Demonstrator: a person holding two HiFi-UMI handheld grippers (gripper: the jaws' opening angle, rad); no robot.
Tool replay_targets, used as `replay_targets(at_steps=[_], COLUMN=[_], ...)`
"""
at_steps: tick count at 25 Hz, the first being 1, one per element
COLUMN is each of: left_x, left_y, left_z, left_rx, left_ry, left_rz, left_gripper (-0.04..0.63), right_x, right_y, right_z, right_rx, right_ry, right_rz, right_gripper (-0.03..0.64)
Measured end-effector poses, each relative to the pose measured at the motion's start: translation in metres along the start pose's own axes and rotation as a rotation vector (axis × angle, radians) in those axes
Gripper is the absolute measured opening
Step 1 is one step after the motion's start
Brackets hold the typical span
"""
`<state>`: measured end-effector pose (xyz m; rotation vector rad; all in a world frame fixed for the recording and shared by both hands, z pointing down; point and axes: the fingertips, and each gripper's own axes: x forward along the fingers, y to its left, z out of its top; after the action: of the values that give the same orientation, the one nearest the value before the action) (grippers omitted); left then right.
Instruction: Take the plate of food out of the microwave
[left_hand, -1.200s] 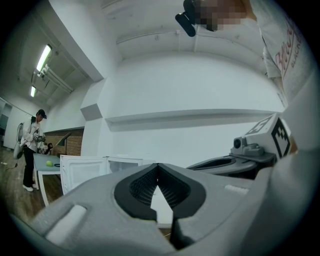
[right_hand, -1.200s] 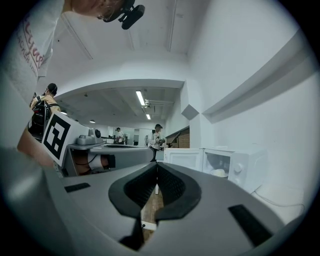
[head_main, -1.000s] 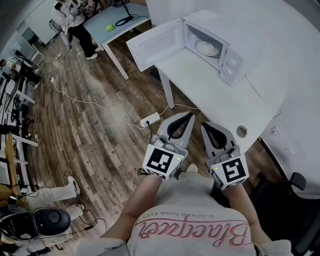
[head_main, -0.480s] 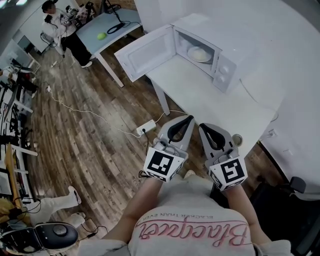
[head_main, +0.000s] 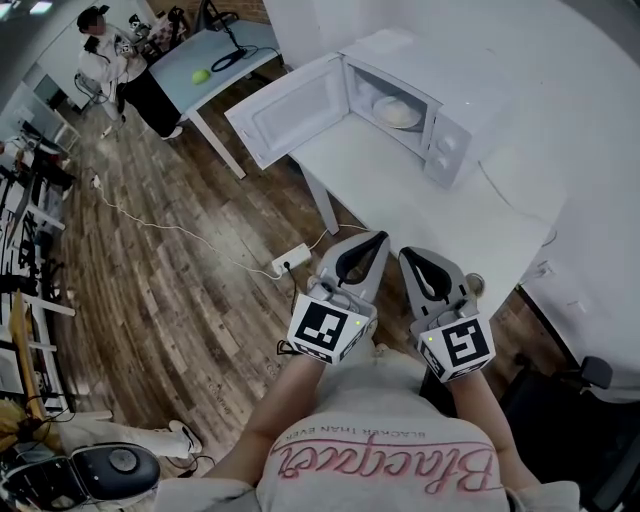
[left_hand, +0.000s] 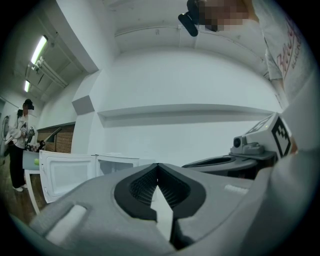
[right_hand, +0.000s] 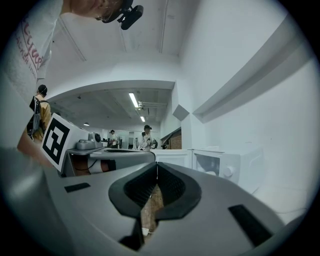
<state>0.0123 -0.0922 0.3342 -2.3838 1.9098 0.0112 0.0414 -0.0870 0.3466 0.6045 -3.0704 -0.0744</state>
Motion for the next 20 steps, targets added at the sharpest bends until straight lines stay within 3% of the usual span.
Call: replay_targets(at_steps=[20], left_x=[0.007], left_y=[0.034], left_z=[-0.013], left_rx=[-0.023], left_ry=[-0.012], left_rz=[0.048], left_gripper=[0.005], right_x=[0.030], right_y=[-0.007], right_z=[-0.011], right_rx=[-0.024], right_ry=[0.034], right_rz=[0.000], right_gripper=[0.012])
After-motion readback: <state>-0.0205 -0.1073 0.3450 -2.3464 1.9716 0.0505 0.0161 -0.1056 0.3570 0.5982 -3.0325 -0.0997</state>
